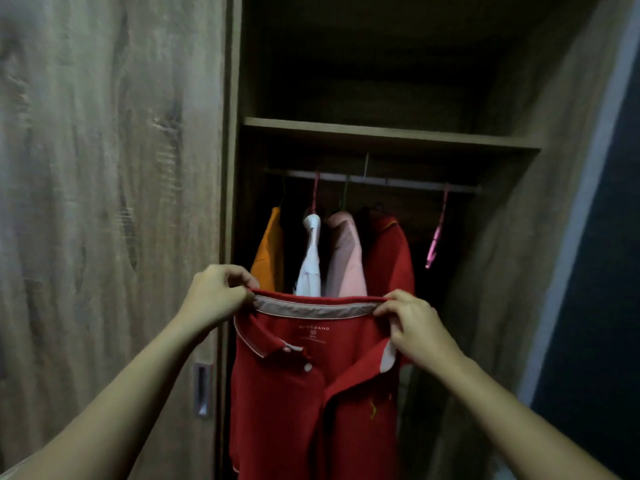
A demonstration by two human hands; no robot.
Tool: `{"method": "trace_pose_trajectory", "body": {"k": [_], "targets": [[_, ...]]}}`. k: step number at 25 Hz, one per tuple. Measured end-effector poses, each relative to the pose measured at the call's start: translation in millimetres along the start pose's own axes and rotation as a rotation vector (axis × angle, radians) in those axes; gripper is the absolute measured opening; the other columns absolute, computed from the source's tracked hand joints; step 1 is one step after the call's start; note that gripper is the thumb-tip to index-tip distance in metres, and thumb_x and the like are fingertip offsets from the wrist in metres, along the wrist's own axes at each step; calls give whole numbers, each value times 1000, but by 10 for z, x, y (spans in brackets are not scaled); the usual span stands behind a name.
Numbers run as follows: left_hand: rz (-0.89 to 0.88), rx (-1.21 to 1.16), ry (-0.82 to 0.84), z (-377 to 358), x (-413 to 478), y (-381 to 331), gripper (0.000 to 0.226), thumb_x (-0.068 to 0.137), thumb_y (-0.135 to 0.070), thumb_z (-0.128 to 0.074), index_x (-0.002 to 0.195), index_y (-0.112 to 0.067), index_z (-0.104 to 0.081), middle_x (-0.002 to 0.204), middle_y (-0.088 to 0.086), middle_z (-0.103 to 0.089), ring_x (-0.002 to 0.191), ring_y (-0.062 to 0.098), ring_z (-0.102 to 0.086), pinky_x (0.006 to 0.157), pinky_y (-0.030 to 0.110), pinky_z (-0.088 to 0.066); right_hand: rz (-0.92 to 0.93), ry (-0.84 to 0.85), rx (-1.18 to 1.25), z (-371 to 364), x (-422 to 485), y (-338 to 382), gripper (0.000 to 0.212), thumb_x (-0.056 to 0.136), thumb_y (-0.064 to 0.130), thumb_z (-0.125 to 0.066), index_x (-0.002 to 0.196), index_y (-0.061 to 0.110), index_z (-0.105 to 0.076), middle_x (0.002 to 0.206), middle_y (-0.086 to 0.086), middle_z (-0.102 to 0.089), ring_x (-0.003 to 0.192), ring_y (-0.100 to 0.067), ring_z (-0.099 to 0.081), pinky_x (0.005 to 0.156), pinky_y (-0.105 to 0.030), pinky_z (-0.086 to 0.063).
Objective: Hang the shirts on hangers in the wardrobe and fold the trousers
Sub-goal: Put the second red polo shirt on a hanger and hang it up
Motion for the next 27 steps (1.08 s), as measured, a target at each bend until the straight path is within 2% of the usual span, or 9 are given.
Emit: {"method": "trace_pose_trajectory", "body": {"k": [3,7,9,11,14,17,19,23,27], "targets": [[1,3,42,-281,-13,-165,18,52,-21,-59,62,-32,-69,58,-4,-67,65,14,-63,63,28,-50,-20,95,-10,109,-52,-260,39,70,-4,-58,103,13,-70,110,7,-56,99,-14,-61,82,-11,-39],[-55,1,102,-683,-39,-400,20,46,-23,-52,58,-26,-67,52,-4,-64,59,14,-60,58,27,-46,-217,39,191,367,-29,-686,47,68,-15,-41,82,15,-74,90,7,-61,81,-12,-64,66,-10,-47],[-142,-53,301,-870,-28,-509,20,52,-22,-55,66,-26,-69,64,-4,-68,66,13,-63,63,27,-48,-264,6,254,446,19,-830,50,69,-18,-37,85,12,-74,91,2,-64,81,-17,-67,65,-10,-51],[-246,-135,498,-1063,-55,-682,21,64,-26,-64,85,-29,-70,87,-7,-72,86,6,-65,76,22,-49,-257,7,254,495,64,-952,52,70,-19,-36,91,9,-75,94,2,-62,90,-15,-64,74,-7,-47],[-336,-199,399,-1313,-4,-988,22,81,-27,-69,103,-26,-66,96,-7,-71,93,-1,-63,83,14,-46,-217,90,215,485,106,-1103,53,68,-21,-34,95,4,-73,100,1,-59,101,-15,-61,81,-2,-42],[-313,-264,292,-1664,157,-1289,19,78,-22,-66,96,-28,-64,80,-6,-71,79,13,-67,80,28,-50,-157,135,158,508,134,-1219,52,68,-20,-36,97,4,-72,103,-2,-59,103,-17,-60,79,-2,-40],[-326,-242,219,-1955,321,-1474,21,78,-18,-63,95,-30,-64,79,-10,-71,77,14,-68,83,30,-51,-113,142,117,590,156,-1309,51,69,-18,-38,98,6,-72,108,-4,-61,102,-14,-59,80,-4,-40],[-422,86,164,-2604,663,-1899,46,84,-17,-60,129,-11,-53,127,10,-61,116,25,-56,98,28,-39,-12,134,40,793,208,-1519,46,73,-15,-42,100,8,-73,110,-5,-63,104,-16,-59,93,-21,-45],[-332,132,221,-3097,1030,-2188,53,87,-21,-58,134,0,-45,133,21,-54,124,32,-49,100,31,-38,-19,119,19,923,271,-1788,47,72,-15,-43,100,9,-73,110,-5,-61,104,-18,-59,95,-30,-46]]}}
Point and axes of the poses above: each hand's wrist, its own x-axis towards the middle knuckle, its own z-axis out of the back of the hand, y = z × x, the point moved 4 cm from there along x, towards the middle knuckle
